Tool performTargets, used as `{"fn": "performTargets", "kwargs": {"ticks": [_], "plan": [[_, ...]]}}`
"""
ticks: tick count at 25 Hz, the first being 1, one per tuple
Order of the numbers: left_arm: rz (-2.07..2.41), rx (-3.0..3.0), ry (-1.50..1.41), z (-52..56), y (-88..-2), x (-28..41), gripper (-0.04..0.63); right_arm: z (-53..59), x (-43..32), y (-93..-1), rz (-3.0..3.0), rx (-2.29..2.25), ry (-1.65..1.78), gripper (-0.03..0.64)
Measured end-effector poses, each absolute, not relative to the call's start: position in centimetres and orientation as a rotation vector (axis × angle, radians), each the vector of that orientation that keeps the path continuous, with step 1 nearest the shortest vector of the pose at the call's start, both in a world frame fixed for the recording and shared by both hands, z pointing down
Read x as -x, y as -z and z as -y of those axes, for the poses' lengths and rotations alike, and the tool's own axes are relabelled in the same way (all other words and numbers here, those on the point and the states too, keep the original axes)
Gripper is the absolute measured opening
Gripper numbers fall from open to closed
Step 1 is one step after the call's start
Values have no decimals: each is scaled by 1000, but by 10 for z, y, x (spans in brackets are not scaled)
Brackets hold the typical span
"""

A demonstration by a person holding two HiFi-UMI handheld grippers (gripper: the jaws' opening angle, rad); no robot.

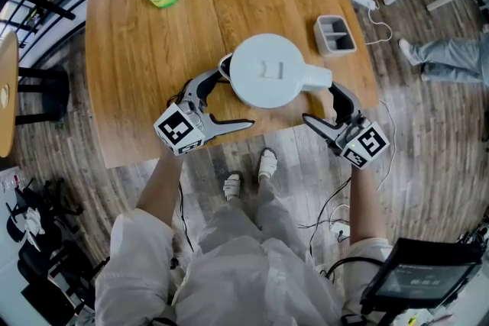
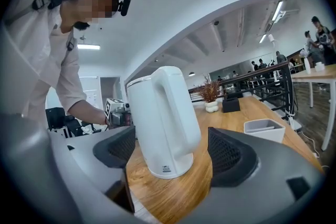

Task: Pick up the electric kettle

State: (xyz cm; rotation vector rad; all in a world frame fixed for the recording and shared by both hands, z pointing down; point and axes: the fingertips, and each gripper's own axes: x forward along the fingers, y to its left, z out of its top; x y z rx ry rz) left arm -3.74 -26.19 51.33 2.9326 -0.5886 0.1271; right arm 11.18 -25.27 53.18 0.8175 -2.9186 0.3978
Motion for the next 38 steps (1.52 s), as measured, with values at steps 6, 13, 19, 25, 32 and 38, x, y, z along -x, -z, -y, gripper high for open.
{"fn": "performTargets", "kwargs": {"ticks": [6,13,19,25,32,38], "plan": [[587,-2957,-127,271,-513,35,576,264,-111,-533,2938,-777,-368,413],[527,-3017,-107,285,-506,27,583,279,-110,-530,2951,-731,-297,411],[452,-3046,-148,290,-506,16,584,286,-108,-530,2958,-692,-285,411],[376,-3076,-154,289,-505,11,586,289,-104,-535,2933,-627,-240,411],[326,-3104,-188,286,-513,6,584,300,-99,-525,2961,-578,-169,410],[300,-3109,-186,287,-512,4,584,305,-91,-525,2962,-479,-122,408]]}}
